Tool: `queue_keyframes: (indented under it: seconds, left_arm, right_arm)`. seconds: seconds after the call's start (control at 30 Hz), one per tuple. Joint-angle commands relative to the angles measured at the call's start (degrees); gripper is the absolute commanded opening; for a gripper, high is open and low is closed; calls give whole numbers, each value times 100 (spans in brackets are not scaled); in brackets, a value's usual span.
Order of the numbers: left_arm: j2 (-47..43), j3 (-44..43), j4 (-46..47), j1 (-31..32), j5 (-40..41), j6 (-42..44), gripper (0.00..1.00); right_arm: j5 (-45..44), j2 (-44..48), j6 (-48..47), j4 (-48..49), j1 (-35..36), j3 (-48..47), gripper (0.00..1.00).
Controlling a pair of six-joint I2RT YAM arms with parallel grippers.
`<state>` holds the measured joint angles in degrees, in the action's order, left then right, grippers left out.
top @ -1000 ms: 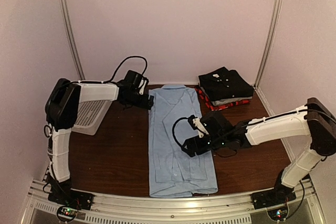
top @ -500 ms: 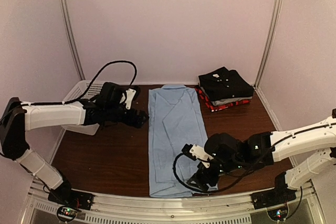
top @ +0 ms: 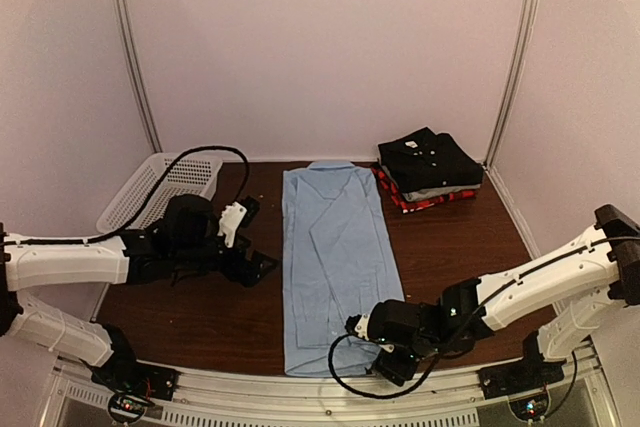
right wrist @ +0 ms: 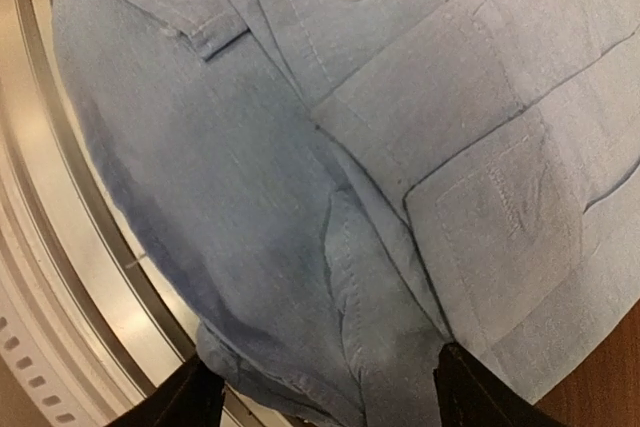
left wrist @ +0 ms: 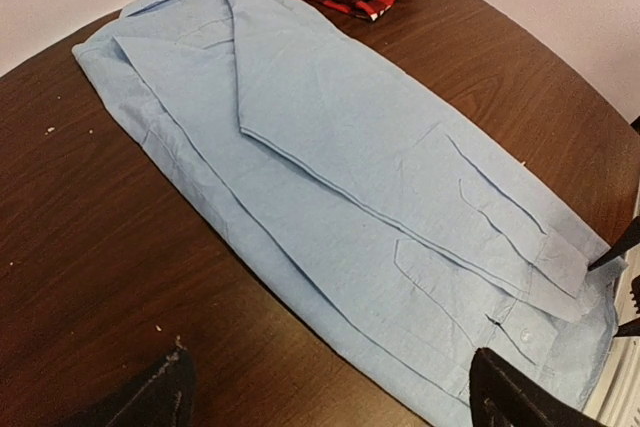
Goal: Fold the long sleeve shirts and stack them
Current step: Pick up the rectangle-folded shirt from the center of the board.
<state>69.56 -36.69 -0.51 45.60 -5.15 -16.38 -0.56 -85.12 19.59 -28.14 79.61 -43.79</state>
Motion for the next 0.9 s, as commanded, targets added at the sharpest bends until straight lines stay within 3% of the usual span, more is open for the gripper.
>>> queue_keyframes:
  seconds: [0.0, 0.13, 0.2, 0.47, 0.6, 0.87]
  left_arm:
    - [-224, 112, 315, 72, -36, -9, 97]
    - [-324, 210, 436, 357, 149, 171, 97]
    - [-395, 364, 641, 614, 395, 350, 97]
    - [-837, 1326, 1592, 1424, 721, 896, 97]
    - [-1166, 1855, 2336, 2105, 852, 1458, 97]
    - [-774, 1922, 2367, 2945, 922, 2414, 97]
  right_arm:
    - [-331, -261, -60, -146, 99, -235, 71]
    - [-410, -402, -85, -122, 112, -329, 54]
    - [-395, -396, -102, -68, 108, -360, 41]
    - [-60, -269, -184, 190, 101, -413, 3]
    - [119, -175, -184, 252, 43, -474, 0]
    - [930, 138, -197, 288, -480, -657, 0]
